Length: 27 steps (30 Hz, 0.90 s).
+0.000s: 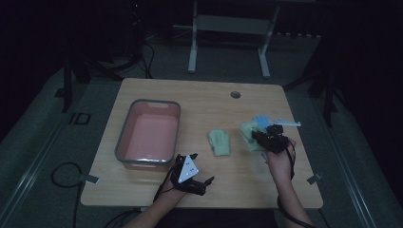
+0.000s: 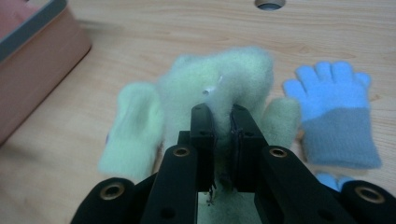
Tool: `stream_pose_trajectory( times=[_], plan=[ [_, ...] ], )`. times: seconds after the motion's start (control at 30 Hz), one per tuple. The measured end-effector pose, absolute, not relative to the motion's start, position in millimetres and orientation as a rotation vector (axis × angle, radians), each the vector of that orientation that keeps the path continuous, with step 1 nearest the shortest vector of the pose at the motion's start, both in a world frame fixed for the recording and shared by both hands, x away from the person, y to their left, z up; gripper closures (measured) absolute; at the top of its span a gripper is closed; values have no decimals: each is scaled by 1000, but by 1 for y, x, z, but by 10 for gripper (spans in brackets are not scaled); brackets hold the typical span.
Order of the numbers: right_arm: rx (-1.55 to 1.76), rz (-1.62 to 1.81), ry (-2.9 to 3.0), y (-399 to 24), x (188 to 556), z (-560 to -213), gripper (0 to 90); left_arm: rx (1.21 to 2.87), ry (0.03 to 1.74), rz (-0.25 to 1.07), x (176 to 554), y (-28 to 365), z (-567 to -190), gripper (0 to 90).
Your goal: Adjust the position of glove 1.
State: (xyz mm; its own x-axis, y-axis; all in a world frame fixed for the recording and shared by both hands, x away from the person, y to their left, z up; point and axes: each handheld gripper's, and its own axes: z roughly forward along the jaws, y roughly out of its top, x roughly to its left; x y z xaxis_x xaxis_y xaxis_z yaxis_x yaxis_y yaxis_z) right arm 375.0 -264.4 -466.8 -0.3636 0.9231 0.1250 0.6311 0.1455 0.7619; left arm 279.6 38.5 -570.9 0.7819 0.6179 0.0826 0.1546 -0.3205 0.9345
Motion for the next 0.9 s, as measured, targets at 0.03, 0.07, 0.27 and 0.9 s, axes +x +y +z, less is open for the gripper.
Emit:
stream_pose_trajectory(
  times=[0.03, 0.07, 0.27, 0.9],
  plan=[
    [1511, 1084, 2037, -264, 377, -468, 818, 1870, 589, 525, 280, 39, -571, 18],
    [1533, 1089, 2017, -263, 378, -469, 818, 1869, 589, 524, 280, 39, -571, 18],
    [1604, 1064, 1919, -260, 384, -482, 818, 1872, 582, 526, 279, 39, -571, 18],
    [1723, 910, 1859, -253, 396, -538, 803, 1873, 581, 528, 279, 39, -571, 18]
  ],
)
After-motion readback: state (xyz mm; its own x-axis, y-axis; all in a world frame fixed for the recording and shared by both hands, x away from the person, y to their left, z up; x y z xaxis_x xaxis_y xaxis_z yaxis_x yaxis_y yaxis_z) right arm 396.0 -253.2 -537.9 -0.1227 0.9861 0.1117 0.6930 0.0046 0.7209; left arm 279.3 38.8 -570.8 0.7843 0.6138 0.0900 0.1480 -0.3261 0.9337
